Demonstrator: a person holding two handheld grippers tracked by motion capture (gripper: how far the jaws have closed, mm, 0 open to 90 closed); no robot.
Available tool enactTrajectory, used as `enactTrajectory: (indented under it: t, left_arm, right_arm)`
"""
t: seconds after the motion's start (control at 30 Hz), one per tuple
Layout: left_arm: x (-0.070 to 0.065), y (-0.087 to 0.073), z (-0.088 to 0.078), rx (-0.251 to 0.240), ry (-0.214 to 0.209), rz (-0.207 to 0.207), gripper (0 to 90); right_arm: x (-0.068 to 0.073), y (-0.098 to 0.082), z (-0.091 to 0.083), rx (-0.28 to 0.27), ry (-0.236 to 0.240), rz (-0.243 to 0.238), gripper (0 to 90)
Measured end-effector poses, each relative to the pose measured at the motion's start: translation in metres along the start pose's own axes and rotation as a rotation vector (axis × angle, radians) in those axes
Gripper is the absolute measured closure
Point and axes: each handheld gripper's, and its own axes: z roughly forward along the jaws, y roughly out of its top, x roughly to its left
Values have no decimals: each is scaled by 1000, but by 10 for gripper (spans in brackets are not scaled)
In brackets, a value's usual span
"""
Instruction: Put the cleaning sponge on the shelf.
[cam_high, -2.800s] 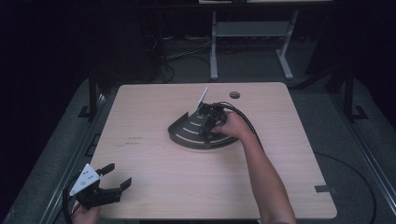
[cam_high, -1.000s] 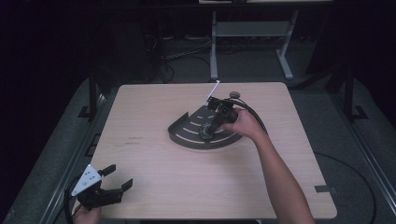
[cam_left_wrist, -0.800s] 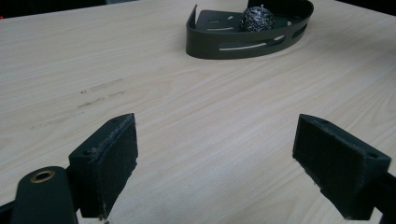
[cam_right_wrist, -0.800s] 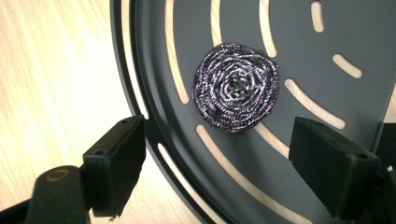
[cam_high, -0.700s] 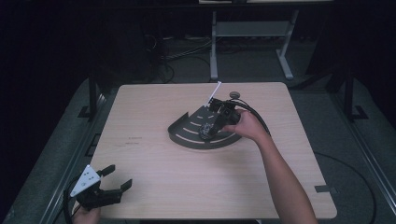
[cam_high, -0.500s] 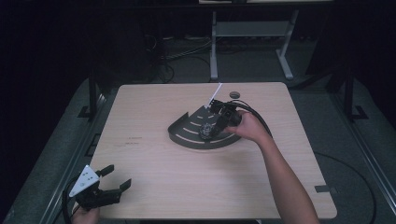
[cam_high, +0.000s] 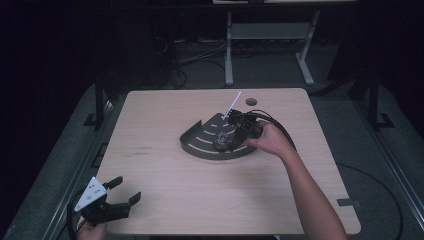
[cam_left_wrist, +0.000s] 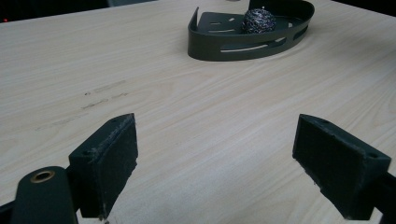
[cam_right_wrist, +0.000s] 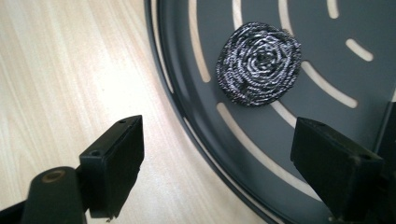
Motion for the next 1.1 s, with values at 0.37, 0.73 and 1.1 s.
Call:
enactTrajectory:
  t: [0.37, 0.73, 1.1]
  left_arm:
    - [1, 0, 0, 6, 0, 2, 133]
    - [0, 0, -1, 6, -2, 3, 133]
    - [0, -1, 0, 9, -1, 3, 133]
  right_arm:
    - [6, -12, -3, -5, 3, -7, 168]
    - [14, -28, -5, -8, 11, -4, 168]
    - [23, -44, -4, -4, 8, -8, 165]
